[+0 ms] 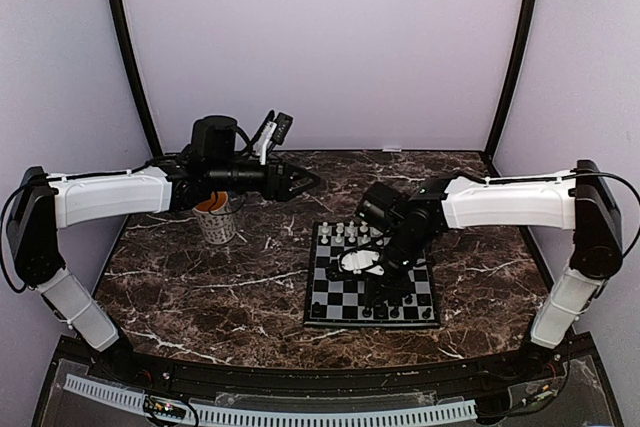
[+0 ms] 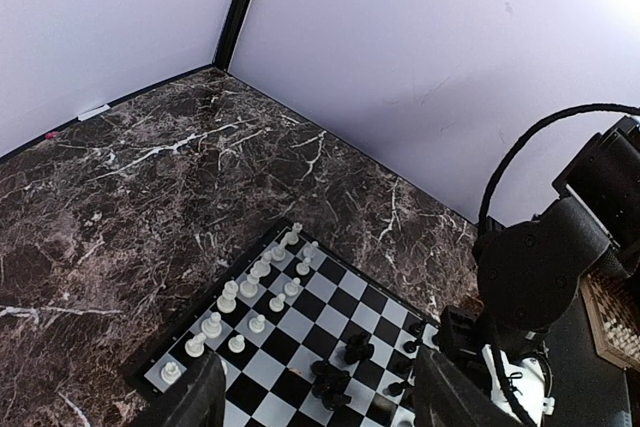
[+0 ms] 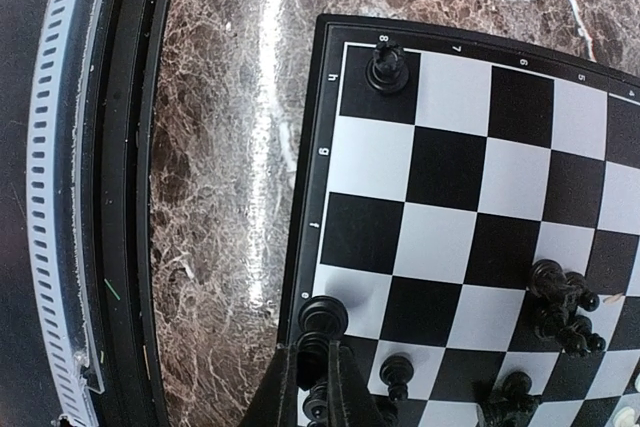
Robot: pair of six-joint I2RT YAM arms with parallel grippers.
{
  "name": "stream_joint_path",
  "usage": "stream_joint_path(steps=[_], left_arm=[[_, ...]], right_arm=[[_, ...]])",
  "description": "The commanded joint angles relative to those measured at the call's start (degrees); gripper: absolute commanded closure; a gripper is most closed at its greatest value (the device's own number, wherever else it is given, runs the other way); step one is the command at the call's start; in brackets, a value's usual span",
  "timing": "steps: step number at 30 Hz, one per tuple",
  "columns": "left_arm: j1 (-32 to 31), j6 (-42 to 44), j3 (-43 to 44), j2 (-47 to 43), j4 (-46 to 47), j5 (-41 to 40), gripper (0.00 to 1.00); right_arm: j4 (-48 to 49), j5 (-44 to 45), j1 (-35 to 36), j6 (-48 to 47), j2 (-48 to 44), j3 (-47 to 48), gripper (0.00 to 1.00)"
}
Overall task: Set up the chess pieces on the board
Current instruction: Place the queen at e8.
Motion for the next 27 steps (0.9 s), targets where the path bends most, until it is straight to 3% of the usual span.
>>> stream_joint_path(steps=[1, 9, 17, 27], left_arm=[[-0.29, -0.19, 2.02, -0.46, -0.08, 0.74, 0.34], [-0.29, -0.19, 2.1, -0.2, -0.09, 0.74, 0.34], [-0.4, -0.18, 2.11, -0.15, -0.18, 0.77, 0.34], [-0.45, -0.19, 2.11, -0.08, -0.17, 0.77, 0.34]], right_arm=[[1.25, 0.94, 0.8, 0.93, 1.34, -0.98, 0.9], [2.15, 1.89, 0.81, 1.42, 2.3, -1.08, 0.87], [1.03, 2.67, 0.8, 0.7, -1.59, -3.03, 0.7], [1.17, 5.15, 0.76, 0.23, -3.47, -5.62, 0.69]])
